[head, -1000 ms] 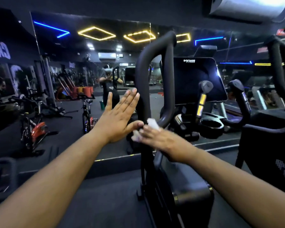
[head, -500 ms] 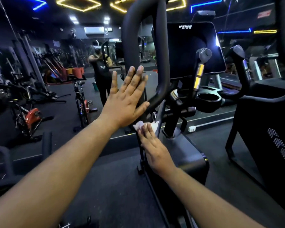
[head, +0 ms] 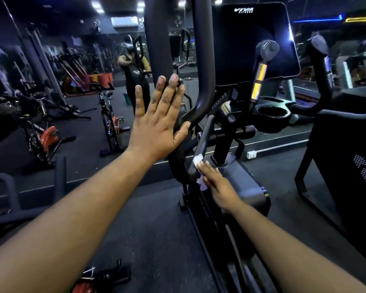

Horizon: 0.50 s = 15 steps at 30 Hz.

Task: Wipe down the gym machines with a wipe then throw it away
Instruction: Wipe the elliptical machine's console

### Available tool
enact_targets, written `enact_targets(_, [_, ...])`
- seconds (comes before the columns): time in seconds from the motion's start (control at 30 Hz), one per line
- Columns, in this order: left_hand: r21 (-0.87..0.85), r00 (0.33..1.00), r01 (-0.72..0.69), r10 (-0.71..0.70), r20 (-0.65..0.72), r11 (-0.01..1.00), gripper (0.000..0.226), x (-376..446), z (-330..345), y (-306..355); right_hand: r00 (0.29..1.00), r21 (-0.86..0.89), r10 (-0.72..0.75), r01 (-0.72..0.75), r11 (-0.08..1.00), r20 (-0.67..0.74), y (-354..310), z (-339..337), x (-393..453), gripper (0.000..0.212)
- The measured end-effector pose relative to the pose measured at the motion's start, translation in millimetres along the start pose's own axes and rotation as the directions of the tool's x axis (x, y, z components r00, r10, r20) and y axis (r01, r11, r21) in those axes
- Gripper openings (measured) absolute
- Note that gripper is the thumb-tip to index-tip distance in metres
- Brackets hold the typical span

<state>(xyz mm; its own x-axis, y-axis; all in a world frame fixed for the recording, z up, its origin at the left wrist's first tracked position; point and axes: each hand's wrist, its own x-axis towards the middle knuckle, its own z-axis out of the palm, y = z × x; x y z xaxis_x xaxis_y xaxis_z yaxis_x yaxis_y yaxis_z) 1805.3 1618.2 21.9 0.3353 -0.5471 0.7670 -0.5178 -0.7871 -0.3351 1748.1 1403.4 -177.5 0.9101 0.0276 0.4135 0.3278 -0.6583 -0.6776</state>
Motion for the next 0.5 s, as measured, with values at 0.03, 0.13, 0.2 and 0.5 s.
enact_targets(0.03, [0.003, 1.0, 0.004, -0.004, -0.004, 1.0, 0.078, -0.2, -0.1, 0.0, 1.0, 0.04, -0.009, 0.009, 0.999, 0.002, -4.0, -5.8, 9.2, 0.046])
enact_targets(0.13, [0.026, 1.0, 0.007, -0.006, -0.01, 1.0, 0.078, -0.6, -0.7, 1.2, 0.994, 0.099, -0.1, 0.096, 0.991, 0.039, -21.3, -3.2, 20.4, 0.038])
enact_targets(0.2, [0.033, 1.0, 0.013, -0.012, -0.016, 0.999, 0.078, -0.5, -0.5, 1.7, 0.988, 0.133, -0.129, 0.117, 0.984, 0.081, -34.2, 3.4, 16.5, 0.035])
enact_targets(0.5, [0.053, 0.999, 0.016, -0.014, -0.032, 0.998, 0.079, -2.4, -0.1, 1.9, 0.905, -0.494, -0.04, 0.269, 0.827, 0.425, 6.9, -34.4, 96.3, 0.145])
